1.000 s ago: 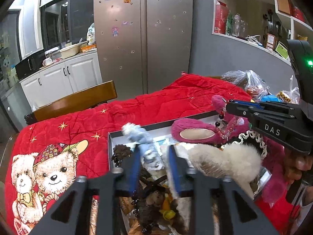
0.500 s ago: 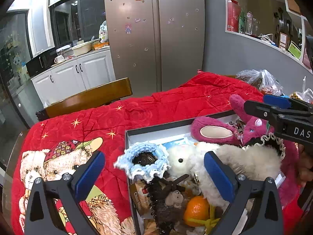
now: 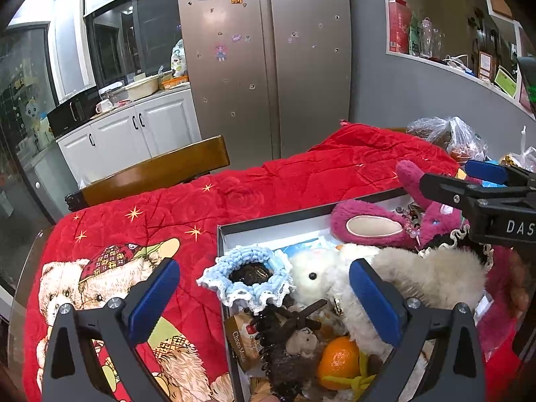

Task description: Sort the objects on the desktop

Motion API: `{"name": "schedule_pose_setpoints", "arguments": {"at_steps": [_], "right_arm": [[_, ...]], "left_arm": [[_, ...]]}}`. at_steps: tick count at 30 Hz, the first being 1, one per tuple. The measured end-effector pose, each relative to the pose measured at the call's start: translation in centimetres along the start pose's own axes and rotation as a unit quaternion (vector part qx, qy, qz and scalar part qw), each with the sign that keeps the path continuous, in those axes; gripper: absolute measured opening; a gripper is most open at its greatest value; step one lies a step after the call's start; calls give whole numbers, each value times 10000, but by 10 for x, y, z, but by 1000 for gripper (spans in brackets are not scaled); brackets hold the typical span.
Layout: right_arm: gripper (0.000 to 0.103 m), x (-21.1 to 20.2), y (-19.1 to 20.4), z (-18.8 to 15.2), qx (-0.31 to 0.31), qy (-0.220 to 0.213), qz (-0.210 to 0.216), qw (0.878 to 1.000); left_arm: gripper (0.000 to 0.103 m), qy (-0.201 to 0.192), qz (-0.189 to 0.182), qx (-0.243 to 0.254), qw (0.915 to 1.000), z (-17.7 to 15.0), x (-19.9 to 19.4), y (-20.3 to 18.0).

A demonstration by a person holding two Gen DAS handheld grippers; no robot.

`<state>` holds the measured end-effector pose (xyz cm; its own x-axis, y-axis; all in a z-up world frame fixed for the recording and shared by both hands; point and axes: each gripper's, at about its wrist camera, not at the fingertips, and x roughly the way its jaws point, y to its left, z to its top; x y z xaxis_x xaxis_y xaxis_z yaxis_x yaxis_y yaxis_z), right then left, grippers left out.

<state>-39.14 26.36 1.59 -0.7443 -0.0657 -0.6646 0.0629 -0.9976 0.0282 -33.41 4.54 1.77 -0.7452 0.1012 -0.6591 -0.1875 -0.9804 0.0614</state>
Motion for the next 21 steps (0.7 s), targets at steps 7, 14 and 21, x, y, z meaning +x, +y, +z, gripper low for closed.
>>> {"name": "schedule_pose_setpoints", "arguments": {"at_steps": [7,14,21], "right_arm": [[103,-2,2,1,-66,-28,29,10000],[103,-14,4,3,-81,-152,83,9998],[103,-63,5,10,-40,-611,155,9980]], "left_arm": [[103,0,12,7,10000,0,1,0],[103,-36,52,11,10000,0,-2,1],[103,-380,15,-348,9987,5,-42,17]]}}
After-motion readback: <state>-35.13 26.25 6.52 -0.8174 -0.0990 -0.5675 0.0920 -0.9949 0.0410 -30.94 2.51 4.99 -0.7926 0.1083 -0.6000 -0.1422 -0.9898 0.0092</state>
